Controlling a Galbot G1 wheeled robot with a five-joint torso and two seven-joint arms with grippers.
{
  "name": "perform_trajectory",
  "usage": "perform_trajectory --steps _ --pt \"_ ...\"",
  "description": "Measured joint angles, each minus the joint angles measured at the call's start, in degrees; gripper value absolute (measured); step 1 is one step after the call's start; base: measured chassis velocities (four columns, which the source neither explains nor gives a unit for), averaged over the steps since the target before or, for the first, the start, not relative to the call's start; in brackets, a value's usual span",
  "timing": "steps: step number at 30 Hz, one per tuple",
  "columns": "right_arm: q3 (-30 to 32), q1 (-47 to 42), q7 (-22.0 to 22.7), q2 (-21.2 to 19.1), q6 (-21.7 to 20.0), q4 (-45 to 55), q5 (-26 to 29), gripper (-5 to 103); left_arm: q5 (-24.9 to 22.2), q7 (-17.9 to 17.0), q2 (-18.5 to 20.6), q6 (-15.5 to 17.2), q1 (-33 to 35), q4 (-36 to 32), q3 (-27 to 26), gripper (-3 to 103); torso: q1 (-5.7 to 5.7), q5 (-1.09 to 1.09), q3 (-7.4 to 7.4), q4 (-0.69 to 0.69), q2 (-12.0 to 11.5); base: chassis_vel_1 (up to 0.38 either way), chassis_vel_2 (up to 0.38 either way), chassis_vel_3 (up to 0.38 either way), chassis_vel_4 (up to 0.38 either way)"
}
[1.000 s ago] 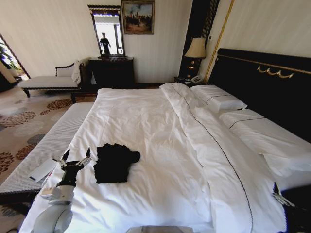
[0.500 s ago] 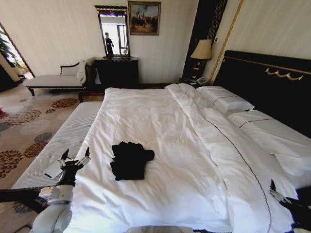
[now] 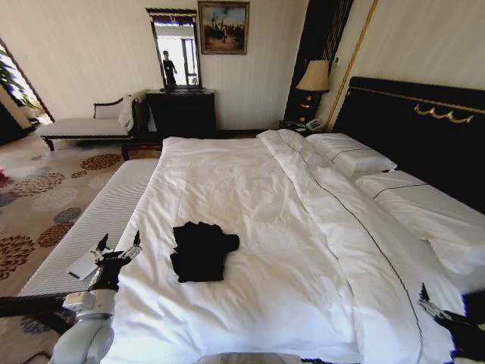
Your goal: Fold the clothes on the bed.
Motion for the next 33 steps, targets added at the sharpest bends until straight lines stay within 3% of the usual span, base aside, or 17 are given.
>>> perform_trajectory --steps 21,26,29,33 --pt "-3.5 -0.6 -1.5 -1.3 1.1 4.8 0.8 100 0.6 0.0 0.2 0.4 0.7 0.6 0.1 100 0.0 0.02 0.0 0.0 0.0 0.071 0.073 -0.071 -0.072" --pt "-6.5 -0.9 -2.9 -4.8 -2.1 10.1 2.7 100 1.1 0.1 1.3 1.9 0.8 0.4 0.8 100 0.01 -0.01 0.0 0.0 0.0 0.0 0.0 0.0 0.0" --pt "-10.1 -0.6 -4.7 -10.6 -6.6 15.8 6.4 100 0.9 0.1 2.0 3.5 0.8 0.3 1.4 100 0.0 -0.04 0.0 0.01 0.0 0.0 0.0 0.0 0.0" --pt "-12.9 1.2 -5.4 -15.2 -9.8 18.5 8.7 100 0.5 0.1 2.1 4.3 1.0 0.2 1.8 100 0.0 -0.03 0.0 0.02 0.0 0.0 0.0 0.0 0.0"
